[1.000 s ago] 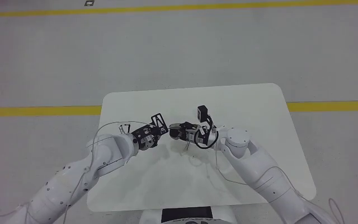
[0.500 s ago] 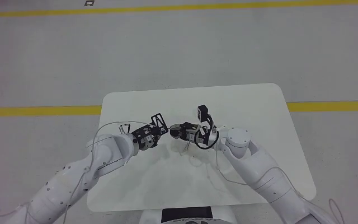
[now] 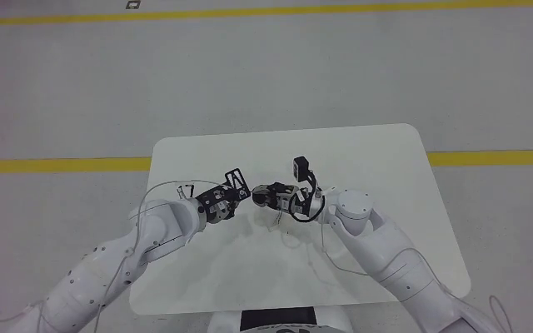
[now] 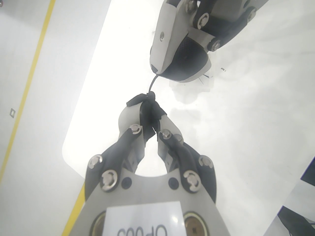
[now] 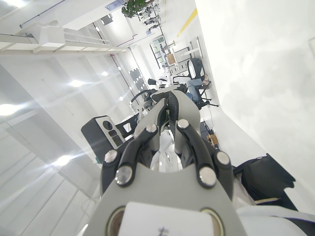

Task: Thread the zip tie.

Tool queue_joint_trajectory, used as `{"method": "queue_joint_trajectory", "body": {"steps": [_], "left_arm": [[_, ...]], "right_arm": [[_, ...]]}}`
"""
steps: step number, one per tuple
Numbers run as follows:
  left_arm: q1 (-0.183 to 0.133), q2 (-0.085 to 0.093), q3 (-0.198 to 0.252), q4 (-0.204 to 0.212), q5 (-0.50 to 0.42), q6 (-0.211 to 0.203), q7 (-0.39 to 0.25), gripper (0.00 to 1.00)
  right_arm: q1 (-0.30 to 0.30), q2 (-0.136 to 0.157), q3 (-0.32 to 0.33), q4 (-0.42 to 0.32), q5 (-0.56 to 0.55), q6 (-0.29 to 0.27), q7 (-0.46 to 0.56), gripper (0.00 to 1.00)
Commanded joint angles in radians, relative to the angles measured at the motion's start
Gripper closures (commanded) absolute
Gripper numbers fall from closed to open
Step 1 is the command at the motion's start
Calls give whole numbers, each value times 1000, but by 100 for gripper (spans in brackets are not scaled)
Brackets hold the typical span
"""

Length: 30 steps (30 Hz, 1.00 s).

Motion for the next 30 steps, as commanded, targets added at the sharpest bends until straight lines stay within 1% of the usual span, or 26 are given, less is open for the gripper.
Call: {"method": "queue_joint_trajectory", "body": {"steps": [1,2,6,7,8,16,17,19,20,21,23,24,26,28,30], "left_arm": [[0,0,0,0,0,0,0,22],[0,0,0,0,0,0,0,0],[0,0,0,0,0,0,0,0],[0,0,0,0,0,0,0,0],[0,0,0,0,0,0,0,0],[0,0,0,0,0,0,0,0],[2,-1,-1,5,-9,8,13,0],[11,-3,-23,36,-88,29,70,0],[16,-2,-41,55,-139,28,94,0],[23,1,-68,74,-196,10,119,0],[42,6,-115,115,-295,-12,162,0],[56,12,-135,122,-353,-12,176,0],[78,21,-159,133,-443,-12,207,0],[93,33,-178,142,-540,-12,232,0],[103,44,-181,153,-633,-12,249,0]], "right_arm": [[-3,1,5,1,-5,1,-2,100],[-5,2,9,1,-6,1,-2,100],[-17,8,30,-4,-18,-2,-4,100],[-22,10,34,-6,-11,-3,5,100],[-31,10,44,-3,24,-9,23,100],[-31,10,44,-3,24,-9,23,100],[-34,10,44,-5,20,-13,14,100],[-38,12,49,-13,-14,-38,-3,100],[-41,15,58,-18,-34,-56,-9,100],[-48,19,70,-24,-47,-74,-8,100],[-59,25,95,-35,-66,-104,-5,100],[-68,29,107,-41,-78,-122,0,100],[-78,34,125,-51,-101,-153,6,100],[-90,39,141,-63,-123,-190,11,100],[-99,42,152,-73,-142,-225,8,100]]}}
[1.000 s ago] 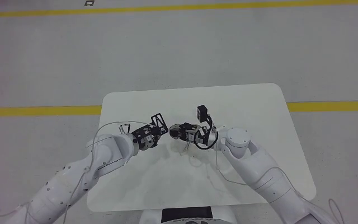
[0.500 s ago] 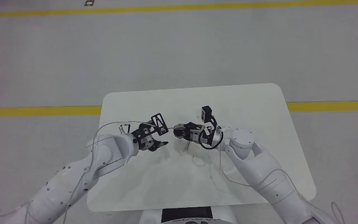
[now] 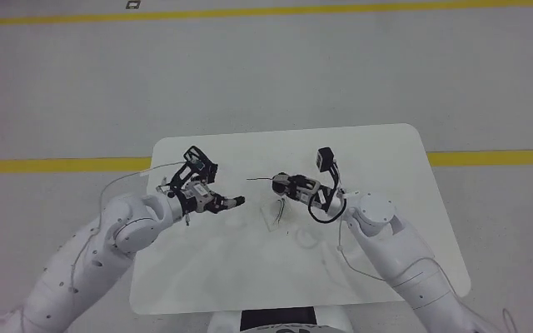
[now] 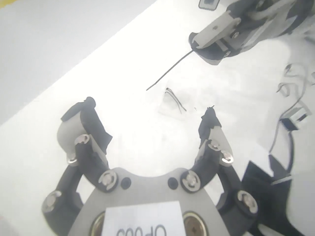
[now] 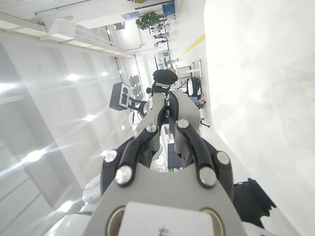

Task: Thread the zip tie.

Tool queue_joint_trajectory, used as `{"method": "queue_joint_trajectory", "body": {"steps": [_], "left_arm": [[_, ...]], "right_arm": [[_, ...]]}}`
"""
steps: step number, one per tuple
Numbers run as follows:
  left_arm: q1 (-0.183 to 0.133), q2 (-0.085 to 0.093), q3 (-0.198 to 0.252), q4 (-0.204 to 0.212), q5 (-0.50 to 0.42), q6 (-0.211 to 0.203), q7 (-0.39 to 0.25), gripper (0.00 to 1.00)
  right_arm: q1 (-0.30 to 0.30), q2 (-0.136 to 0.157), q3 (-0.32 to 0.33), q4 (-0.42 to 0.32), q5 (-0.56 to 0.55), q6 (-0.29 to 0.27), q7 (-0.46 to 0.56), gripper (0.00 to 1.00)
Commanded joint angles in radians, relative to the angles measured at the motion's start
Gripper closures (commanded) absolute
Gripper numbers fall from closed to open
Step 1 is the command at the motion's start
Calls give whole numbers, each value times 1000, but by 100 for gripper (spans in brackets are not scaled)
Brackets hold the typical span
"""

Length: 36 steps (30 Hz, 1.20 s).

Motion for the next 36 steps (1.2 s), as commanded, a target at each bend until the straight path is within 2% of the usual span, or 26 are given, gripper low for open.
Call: {"method": "queue_joint_trajectory", "body": {"steps": [1,3,4,11,13,15,17,19,21,24,27,28,30,36], "left_arm": [[5,12,0,15,-98,0,17,0],[9,20,14,28,-179,0,33,0],[4,24,25,34,-206,0,37,0],[2,25,27,39,-210,0,38,0],[3,24,27,43,-218,4,44,0],[9,20,15,90,-316,19,66,0],[20,16,2,121,-465,0,74,0],[25,16,-16,133,-593,0,38,0],[30,16,-29,146,-716,0,-29,0],[31,12,-56,166,-860,0,-128,0],[35,0,-80,184,-979,0,-227,0],[35,-5,-91,194,-993,0,-253,0],[35,-15,-94,183,-1006,0,-288,0],[35,-15,-94,183,-1006,0,-288,0]], "right_arm": [[-10,2,9,-8,-19,-41,-12,100],[-18,2,13,-16,-32,-78,-35,100],[-18,2,13,-16,-32,-78,-35,100],[-18,2,13,-16,-32,-78,-35,100],[-23,2,13,-26,-60,-110,-50,100],[-30,5,25,-33,-82,-156,-50,100],[-36,8,37,-42,-85,-192,-36,100],[-43,11,52,-43,-89,-225,-19,100],[-45,13,58,-43,-94,-251,4,100],[-42,15,58,-36,-95,-285,32,100],[-35,13,45,-32,-97,-307,55,100],[-30,12,37,-27,-98,-316,64,100],[-25,9,22,-18,-90,-331,72,100],[-25,9,22,-18,-90,-331,72,100]]}}
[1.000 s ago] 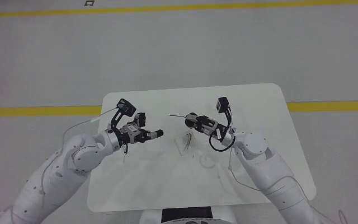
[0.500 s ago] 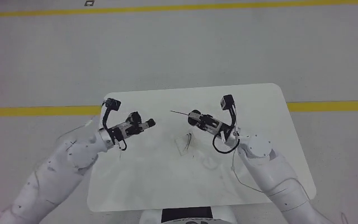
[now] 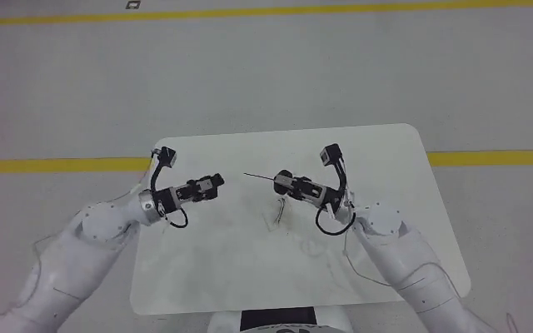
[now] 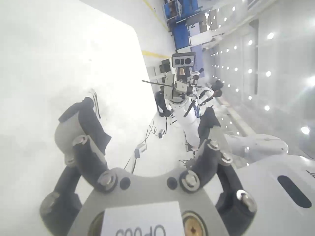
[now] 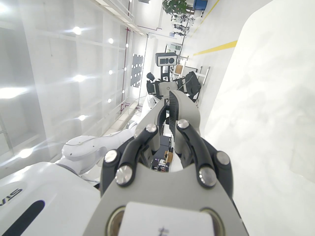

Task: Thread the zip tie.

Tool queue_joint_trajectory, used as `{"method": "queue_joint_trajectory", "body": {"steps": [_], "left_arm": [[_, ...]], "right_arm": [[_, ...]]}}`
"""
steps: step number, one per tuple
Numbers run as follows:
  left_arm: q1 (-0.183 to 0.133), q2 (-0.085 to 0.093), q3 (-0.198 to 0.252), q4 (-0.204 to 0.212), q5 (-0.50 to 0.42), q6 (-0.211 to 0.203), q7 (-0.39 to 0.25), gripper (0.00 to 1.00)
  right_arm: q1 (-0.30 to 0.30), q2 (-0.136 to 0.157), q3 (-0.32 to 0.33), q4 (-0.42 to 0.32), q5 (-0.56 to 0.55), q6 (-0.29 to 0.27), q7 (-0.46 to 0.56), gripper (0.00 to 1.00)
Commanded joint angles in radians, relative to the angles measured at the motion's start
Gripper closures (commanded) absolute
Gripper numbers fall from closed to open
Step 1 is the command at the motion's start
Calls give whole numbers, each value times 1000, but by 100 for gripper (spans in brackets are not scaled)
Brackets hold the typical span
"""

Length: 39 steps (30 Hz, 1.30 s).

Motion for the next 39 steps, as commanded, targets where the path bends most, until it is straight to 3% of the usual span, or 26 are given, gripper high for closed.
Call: {"method": "queue_joint_trajectory", "body": {"steps": [1,3,5,8,10,15,26,28,32,37,39], "left_arm": [[0,0,0,0,0,0,0,0],[2,-1,3,3,-7,3,4,0],[0,-6,10,17,-88,0,-29,0],[-19,-15,8,48,-280,0,-221,0],[-39,-21,-6,88,-345,0,-353,0],[-57,-47,-5,161,-427,0,-505,0],[-60,-48,-5,166,-421,0,-506,0],[-59,-51,2,150,-428,0,-507,0],[-66,-58,23,164,-470,2,-564,0],[-103,-77,83,193,-539,9,-669,0],[-117,-85,104,216,-562,11,-663,0]], "right_arm": [[0,0,0,0,0,0,0,100],[-6,-2,-6,-8,25,-2,3,100],[-8,-3,-12,-6,90,-30,52,100],[1,-1,-14,6,150,-32,152,100],[6,-1,-11,14,174,-32,192,100],[17,-6,-27,22,209,-32,254,100],[25,-8,-34,25,211,-32,270,100],[24,-8,-35,22,212,-32,267,100],[22,-12,-65,6,222,-32,288,100],[43,-22,-103,15,244,-32,313,100],[50,-25,-111,19,239,-32,316,100]]}}
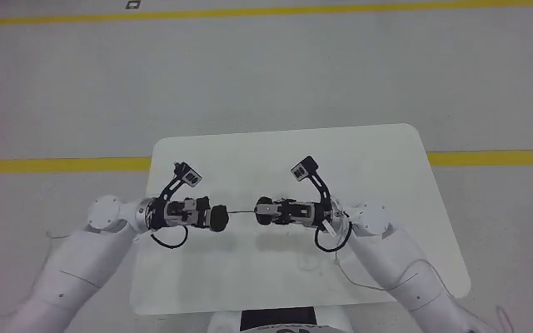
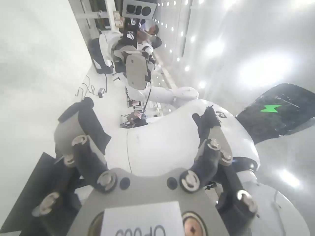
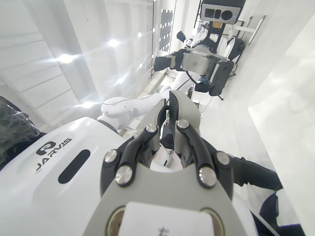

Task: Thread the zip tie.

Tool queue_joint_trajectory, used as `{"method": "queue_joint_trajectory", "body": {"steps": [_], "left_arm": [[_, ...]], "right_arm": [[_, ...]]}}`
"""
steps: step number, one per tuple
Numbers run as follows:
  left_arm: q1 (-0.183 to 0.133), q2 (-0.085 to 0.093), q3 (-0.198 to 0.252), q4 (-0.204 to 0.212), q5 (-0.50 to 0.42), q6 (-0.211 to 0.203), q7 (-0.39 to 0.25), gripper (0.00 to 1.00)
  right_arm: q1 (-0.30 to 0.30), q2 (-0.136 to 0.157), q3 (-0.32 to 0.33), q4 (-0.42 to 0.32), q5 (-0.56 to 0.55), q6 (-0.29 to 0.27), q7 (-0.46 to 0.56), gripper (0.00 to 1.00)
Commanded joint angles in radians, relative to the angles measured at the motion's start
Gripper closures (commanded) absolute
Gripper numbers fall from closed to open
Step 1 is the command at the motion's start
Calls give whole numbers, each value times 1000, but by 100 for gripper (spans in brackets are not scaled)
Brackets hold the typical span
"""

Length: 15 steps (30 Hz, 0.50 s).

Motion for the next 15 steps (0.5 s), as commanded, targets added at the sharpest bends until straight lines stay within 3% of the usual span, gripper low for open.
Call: {"method": "queue_joint_trajectory", "body": {"steps": [1,7,11,15], "left_arm": [[-10,-4,10,20,-6,-1,19,0],[-10,-6,19,5,2,13,19,0],[-24,-7,43,-28,17,9,2,0],[-48,-1,72,-22,39,20,2,0]], "right_arm": [[2,-1,-2,1,-3,0,1,100],[2,-1,-2,1,-3,0,1,100],[-11,-1,-15,-21,-11,6,-21,100],[-10,-3,-31,-17,-9,3,-16,100]]}}
